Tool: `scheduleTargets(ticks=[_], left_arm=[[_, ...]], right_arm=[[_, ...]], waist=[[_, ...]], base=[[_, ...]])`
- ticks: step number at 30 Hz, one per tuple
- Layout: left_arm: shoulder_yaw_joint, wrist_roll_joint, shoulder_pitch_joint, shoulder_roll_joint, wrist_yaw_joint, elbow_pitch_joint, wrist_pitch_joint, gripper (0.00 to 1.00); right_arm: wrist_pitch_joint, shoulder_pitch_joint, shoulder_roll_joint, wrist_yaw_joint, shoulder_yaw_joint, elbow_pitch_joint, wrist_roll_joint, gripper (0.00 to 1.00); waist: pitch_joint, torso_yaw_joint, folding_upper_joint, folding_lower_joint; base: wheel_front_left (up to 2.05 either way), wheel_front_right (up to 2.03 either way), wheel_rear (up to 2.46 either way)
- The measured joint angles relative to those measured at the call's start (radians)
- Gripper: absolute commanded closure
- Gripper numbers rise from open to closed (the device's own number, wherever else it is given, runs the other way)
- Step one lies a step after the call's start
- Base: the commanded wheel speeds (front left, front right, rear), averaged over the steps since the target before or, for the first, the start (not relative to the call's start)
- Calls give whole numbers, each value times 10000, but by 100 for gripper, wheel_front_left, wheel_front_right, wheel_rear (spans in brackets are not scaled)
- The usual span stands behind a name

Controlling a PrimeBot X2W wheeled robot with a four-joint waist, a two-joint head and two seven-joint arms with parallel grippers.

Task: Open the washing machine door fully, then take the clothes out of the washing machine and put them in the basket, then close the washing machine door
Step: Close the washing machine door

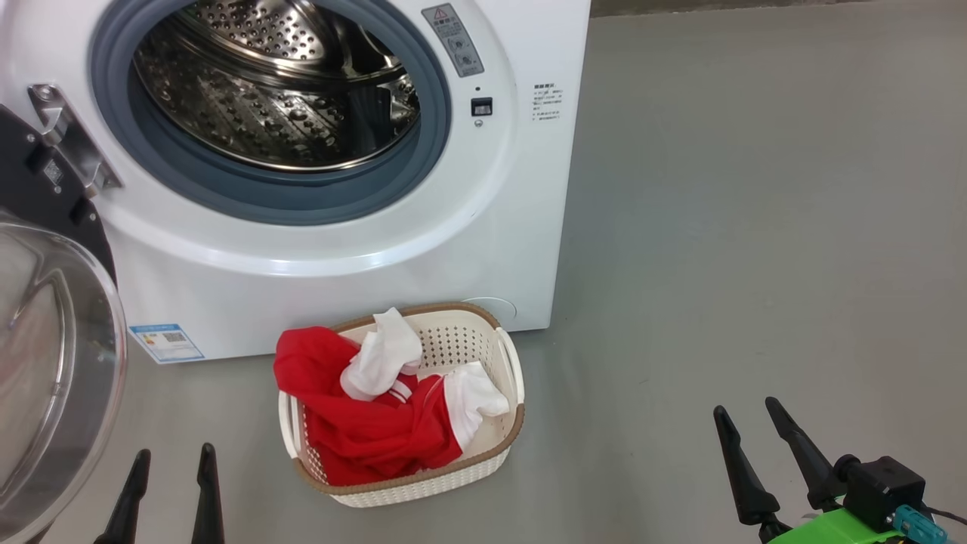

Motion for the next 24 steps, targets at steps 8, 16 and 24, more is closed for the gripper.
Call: scheduleTargets(ticks=[8,16,24], left_arm=[[10,-213,0,-17,2,288,0,0],[-224,-754,2,-21,211,391,0,0],[-462,-895,66,-23,437,416,0,0]], right_arm=[[0,-3,-50,0,174,25,0,0],[0,-67,-209,0,531,236,4,0],[0,-273,-320,0,878,397,88,0]], waist=[[5,411,0,0],[28,1298,0,0],[-23,2538,0,0]], base=[[0,0,0],[0,0,0],[0,0,0]])
